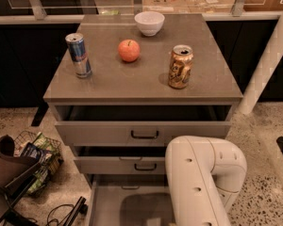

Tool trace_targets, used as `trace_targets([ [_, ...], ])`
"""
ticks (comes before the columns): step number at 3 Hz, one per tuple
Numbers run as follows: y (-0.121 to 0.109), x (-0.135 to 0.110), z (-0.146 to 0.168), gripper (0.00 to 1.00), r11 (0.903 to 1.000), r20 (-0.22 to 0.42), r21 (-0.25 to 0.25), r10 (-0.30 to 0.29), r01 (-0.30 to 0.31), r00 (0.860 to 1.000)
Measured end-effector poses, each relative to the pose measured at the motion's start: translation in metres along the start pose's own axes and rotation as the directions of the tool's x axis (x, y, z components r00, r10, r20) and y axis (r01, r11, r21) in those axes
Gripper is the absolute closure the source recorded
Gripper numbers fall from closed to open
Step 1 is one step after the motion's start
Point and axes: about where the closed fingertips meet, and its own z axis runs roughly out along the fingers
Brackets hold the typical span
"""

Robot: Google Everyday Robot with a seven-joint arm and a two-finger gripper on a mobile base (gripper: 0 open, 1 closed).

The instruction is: Close bottom drawer

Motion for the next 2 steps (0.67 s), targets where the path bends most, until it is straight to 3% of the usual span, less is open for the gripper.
trace_targets([
  [1, 0.0015, -0.0005, -0.0001, 0.23, 1.0, 0.001, -0.003, 0.002, -0.002, 1.0],
  [2, 0.0026, -0.0008, 0.0005, 0.48, 1.0, 0.002, -0.005, 0.002, -0.002, 1.0],
])
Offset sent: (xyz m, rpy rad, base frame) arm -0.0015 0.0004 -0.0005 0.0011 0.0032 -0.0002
